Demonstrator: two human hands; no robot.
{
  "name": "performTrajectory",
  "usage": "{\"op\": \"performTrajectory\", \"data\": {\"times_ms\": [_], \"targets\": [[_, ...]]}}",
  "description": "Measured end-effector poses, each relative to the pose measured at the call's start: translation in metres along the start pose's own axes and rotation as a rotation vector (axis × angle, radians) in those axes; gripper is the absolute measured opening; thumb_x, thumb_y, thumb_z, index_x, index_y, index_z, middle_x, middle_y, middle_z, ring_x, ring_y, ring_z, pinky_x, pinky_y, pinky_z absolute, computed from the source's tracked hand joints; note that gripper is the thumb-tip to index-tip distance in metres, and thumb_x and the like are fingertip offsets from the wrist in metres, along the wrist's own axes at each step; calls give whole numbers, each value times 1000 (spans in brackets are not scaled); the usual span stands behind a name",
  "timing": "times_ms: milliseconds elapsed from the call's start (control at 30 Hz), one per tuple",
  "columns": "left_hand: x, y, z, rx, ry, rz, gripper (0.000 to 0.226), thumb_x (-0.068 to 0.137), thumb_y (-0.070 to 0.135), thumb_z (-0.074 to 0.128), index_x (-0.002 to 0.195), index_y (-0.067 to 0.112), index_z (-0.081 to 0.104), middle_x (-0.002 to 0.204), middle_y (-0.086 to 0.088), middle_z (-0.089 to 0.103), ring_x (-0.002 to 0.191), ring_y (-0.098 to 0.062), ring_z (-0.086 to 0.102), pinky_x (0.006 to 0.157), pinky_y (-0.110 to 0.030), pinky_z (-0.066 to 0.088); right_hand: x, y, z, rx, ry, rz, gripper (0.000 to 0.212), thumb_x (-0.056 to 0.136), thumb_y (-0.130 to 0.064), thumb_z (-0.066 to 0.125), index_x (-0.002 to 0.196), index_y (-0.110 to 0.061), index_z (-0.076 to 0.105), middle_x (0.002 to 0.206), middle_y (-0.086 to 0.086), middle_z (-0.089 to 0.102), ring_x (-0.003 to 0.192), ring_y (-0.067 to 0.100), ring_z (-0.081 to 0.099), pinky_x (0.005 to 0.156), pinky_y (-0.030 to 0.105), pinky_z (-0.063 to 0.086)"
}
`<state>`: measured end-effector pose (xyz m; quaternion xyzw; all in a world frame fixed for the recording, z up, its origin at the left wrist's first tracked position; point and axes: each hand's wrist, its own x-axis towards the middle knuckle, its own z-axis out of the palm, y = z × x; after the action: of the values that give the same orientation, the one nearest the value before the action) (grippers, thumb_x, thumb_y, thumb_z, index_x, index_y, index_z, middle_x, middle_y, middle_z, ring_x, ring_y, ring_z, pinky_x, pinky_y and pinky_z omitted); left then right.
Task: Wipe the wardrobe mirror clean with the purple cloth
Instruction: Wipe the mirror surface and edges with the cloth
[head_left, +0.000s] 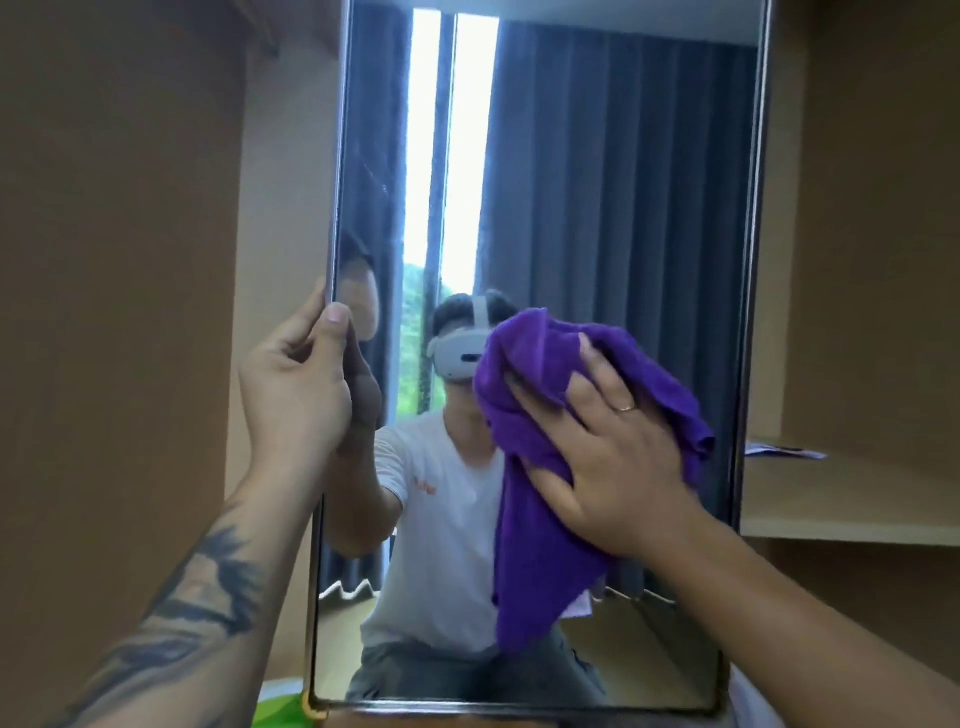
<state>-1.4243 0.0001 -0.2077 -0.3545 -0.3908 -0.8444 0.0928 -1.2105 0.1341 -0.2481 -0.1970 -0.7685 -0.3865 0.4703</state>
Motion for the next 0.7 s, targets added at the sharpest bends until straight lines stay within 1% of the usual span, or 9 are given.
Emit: {"op": "performTrajectory", "data": {"times_ms": [100,200,233,267,333,400,467,567,700], "targets": [[1,-3,1,-20,-9,10,31,103,25,64,133,22,69,106,22,71,91,20,64,88,-5,47,-11,28,-10,15,53,364,64,99,-50,40,159,-26,36,162,9,36,154,34,24,125,53,14],[2,-6,1,-26,-10,25,33,102,24,64,135,19,67,111,16,72,92,22,63,88,-3,47,2,-17,-1,36,162,726,66,99,-46,38,158,-19,36,165,14,32,153,42,24,127,60,11],[2,-6,0,-25,-24,28,34,102,24,65,136,18,66,110,16,72,91,22,63,87,-3,46,8,-39,3,32,161,708,68,97,-47,39,158,-17,36,164,16,33,152,44,26,126,62,12],[2,-6,-1,-24,-34,28,34,102,24,65,136,18,66,108,17,71,90,22,63,87,-3,46,13,-60,8,25,130,590,70,94,-47,41,157,-17,37,163,16,35,151,44,27,125,62,12],[5,-8,-3,-31,-42,19,35,102,22,65,136,17,66,106,18,71,90,19,65,87,-4,48,14,-86,15,26,55,234,74,89,-49,47,157,-20,39,161,10,38,152,40,25,124,57,11],[5,-8,-4,-38,-50,1,35,102,22,66,136,18,66,108,14,73,90,16,66,87,-6,49,12,-74,14,26,15,8,76,89,-52,51,158,-24,38,162,4,38,156,34,20,122,48,12],[4,-8,-6,-42,-60,-1,35,102,21,65,136,20,66,109,15,73,91,15,67,85,-5,49,5,-46,11,11,-7,-83,76,90,-55,52,159,-28,37,162,3,40,157,31,21,120,43,18],[-1,-10,-10,-52,-73,-5,35,102,17,64,137,18,65,106,22,70,91,18,65,81,-2,46,-25,9,4,-16,1,-23,76,91,-56,50,160,-30,32,159,6,40,155,28,19,115,44,28],[-8,-16,-12,-66,-65,-17,34,102,18,64,135,21,67,97,28,71,86,18,65,75,-1,46,-64,44,-8,-39,-2,289,70,96,-54,39,159,-25,31,161,13,37,153,37,25,124,57,16]]}}
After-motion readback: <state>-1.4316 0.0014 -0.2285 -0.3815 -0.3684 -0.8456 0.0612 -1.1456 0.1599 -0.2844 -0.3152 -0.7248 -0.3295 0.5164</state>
